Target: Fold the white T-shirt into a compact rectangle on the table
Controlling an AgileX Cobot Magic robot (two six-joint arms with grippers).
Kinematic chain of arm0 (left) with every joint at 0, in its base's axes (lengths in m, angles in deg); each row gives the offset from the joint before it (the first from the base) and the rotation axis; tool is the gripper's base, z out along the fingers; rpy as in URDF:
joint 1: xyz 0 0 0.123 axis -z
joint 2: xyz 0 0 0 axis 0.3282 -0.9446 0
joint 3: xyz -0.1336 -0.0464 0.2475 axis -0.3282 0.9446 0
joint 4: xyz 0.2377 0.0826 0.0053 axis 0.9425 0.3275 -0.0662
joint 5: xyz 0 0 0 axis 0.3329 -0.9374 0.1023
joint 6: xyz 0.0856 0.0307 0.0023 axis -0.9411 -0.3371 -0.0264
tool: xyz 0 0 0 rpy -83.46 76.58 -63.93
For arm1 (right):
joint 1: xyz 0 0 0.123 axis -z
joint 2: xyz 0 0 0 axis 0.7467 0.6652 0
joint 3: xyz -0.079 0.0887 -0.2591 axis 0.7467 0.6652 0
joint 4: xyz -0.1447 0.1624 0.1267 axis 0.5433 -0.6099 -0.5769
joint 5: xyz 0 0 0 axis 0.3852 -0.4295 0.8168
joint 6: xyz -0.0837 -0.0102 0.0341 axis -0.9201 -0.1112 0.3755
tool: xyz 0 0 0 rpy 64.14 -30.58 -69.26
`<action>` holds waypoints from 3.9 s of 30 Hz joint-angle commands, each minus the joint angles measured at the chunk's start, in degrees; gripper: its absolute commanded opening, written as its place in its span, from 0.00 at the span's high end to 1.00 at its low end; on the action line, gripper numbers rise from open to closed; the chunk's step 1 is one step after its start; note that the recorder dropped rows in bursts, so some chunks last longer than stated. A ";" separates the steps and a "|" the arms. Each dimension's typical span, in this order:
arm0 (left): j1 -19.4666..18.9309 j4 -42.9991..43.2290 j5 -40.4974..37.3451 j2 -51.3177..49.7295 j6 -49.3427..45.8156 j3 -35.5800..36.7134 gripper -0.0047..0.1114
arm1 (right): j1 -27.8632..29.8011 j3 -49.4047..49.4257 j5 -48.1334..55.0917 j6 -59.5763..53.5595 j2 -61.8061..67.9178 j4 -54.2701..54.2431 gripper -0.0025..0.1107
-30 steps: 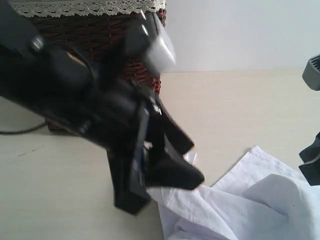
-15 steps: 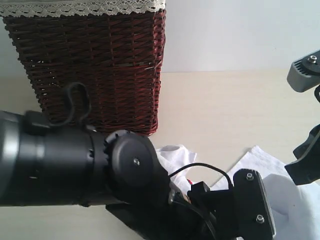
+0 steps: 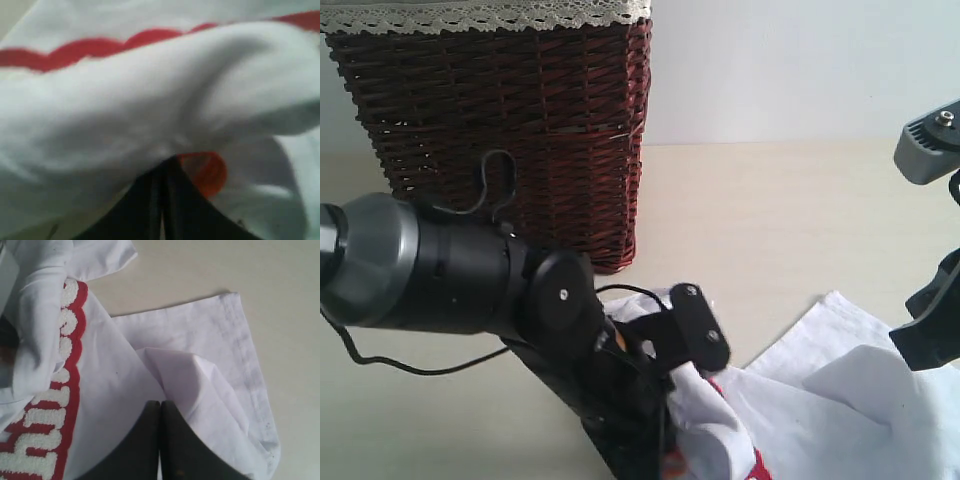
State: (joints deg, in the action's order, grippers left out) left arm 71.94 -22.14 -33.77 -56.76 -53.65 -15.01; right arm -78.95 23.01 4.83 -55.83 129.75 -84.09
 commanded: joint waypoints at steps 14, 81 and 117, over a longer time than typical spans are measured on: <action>2.53 -2.59 -4.88 13.82 1.38 8.06 0.96 | -0.02 -0.27 -0.64 -0.28 0.11 -0.34 0.98; -9.72 37.21 8.78 24.06 50.87 18.05 0.96 | -0.02 2.80 -0.31 3.77 3.93 4.60 0.98; -14.67 33.15 12.63 11.48 48.10 18.14 0.96 | 14.65 -9.05 -27.93 6.40 50.63 3.12 0.98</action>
State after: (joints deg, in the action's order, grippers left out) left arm 57.11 11.82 -19.74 -44.14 -5.46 2.94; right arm -64.50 14.52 -21.10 -48.95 180.22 -81.06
